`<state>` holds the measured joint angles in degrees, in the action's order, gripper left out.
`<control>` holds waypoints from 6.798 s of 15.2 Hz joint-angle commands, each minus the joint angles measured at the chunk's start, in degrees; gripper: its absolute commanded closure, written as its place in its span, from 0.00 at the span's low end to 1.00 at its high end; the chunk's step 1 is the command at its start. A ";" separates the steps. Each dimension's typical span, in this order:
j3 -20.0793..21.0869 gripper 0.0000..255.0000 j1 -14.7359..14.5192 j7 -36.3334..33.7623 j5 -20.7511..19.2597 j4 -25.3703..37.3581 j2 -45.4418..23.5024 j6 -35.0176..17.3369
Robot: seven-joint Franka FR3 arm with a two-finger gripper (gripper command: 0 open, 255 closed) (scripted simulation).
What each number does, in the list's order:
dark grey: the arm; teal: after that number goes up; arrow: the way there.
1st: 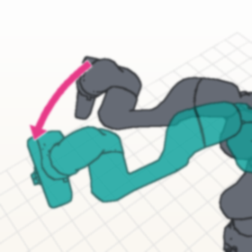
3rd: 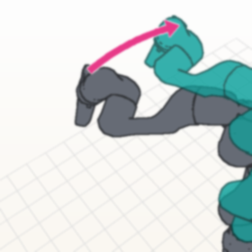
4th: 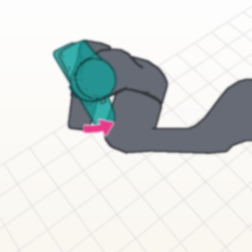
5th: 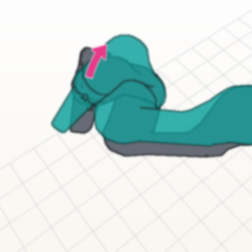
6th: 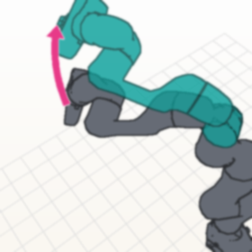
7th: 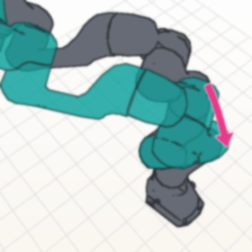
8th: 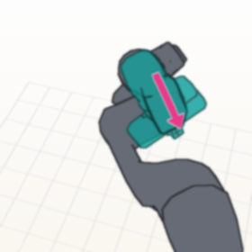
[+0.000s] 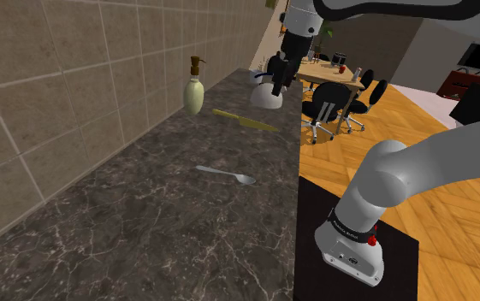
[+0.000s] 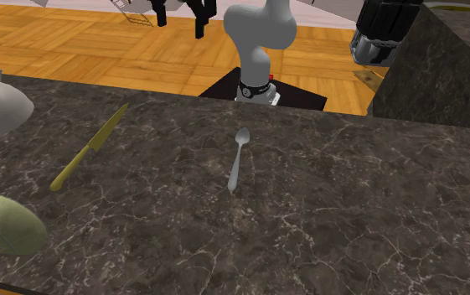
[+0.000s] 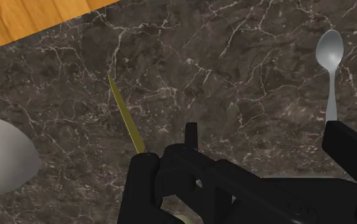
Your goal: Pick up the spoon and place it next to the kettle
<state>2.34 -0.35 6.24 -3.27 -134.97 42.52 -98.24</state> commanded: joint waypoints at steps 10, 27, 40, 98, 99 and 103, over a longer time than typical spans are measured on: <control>3.05 0.00 -4.21 -3.94 7.17 -13.80 -1.33 -17.80; 9.07 0.00 -13.00 -6.61 19.35 -22.96 -20.71 -51.51; 9.39 1.00 -13.22 -6.34 19.78 -23.15 -24.16 -55.17; 4.20 1.00 -9.87 -8.57 13.47 2.79 -8.12 -12.93; 2.98 1.00 -9.46 -7.17 13.12 2.54 -7.81 -12.67; -1.88 1.00 -7.69 -1.56 11.57 2.15 -7.24 -11.69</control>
<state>1.46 -8.42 3.45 8.65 -132.78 35.20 -110.16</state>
